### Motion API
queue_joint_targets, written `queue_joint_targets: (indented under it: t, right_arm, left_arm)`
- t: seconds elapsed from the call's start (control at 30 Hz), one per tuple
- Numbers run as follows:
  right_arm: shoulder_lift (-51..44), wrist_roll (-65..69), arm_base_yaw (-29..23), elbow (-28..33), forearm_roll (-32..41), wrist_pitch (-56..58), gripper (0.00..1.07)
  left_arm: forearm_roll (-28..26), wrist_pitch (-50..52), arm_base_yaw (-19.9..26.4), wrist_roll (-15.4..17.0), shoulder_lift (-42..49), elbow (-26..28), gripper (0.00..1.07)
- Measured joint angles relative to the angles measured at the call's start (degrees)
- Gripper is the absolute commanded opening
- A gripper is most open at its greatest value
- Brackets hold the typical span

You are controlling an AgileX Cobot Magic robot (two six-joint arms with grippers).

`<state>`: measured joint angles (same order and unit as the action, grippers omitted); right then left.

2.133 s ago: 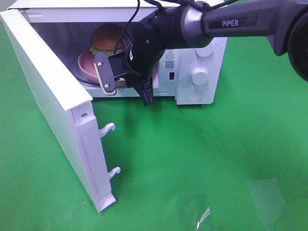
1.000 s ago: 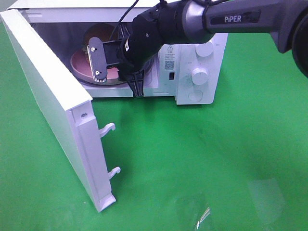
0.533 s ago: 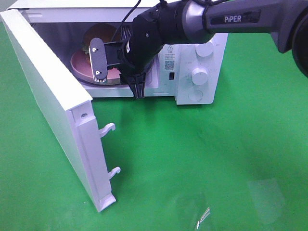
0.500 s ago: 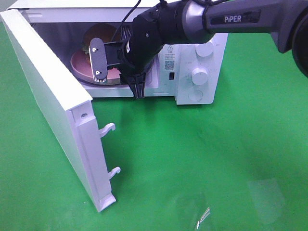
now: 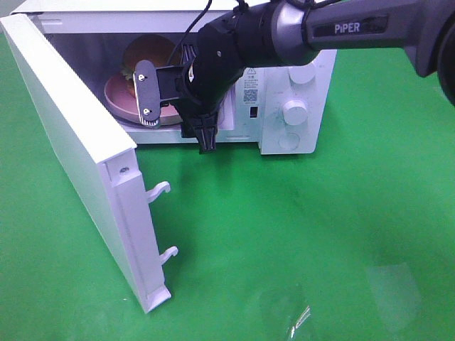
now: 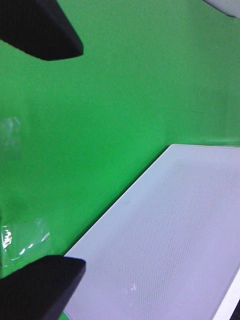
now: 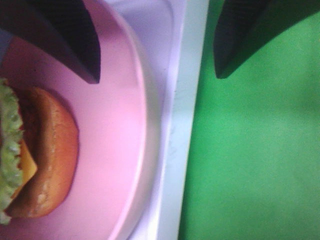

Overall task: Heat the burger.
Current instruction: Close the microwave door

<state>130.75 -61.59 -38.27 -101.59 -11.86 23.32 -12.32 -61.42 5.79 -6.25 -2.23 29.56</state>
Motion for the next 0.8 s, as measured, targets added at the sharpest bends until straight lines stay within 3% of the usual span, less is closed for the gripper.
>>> queue_joint_targets:
  t: [0.43, 0.6, 0.8]
  right_arm:
    - [-7.3, 0.4, -0.1, 11.0, 0.1, -4.9, 0.68]
    - [-12.1, 7.1, -0.1, 15.5, 0.1, -8.3, 0.79]
    - [-16.0, 12.8, -0.1, 19.9, 0.1, -9.6, 0.8]
  left_arm:
    - [0.0, 0.0, 0.0, 0.0, 0.0, 0.0, 0.98]
    - [0.0, 0.0, 0.0, 0.0, 0.0, 0.0, 0.98]
    - [0.0, 0.0, 0.0, 0.0, 0.0, 0.0, 0.98]
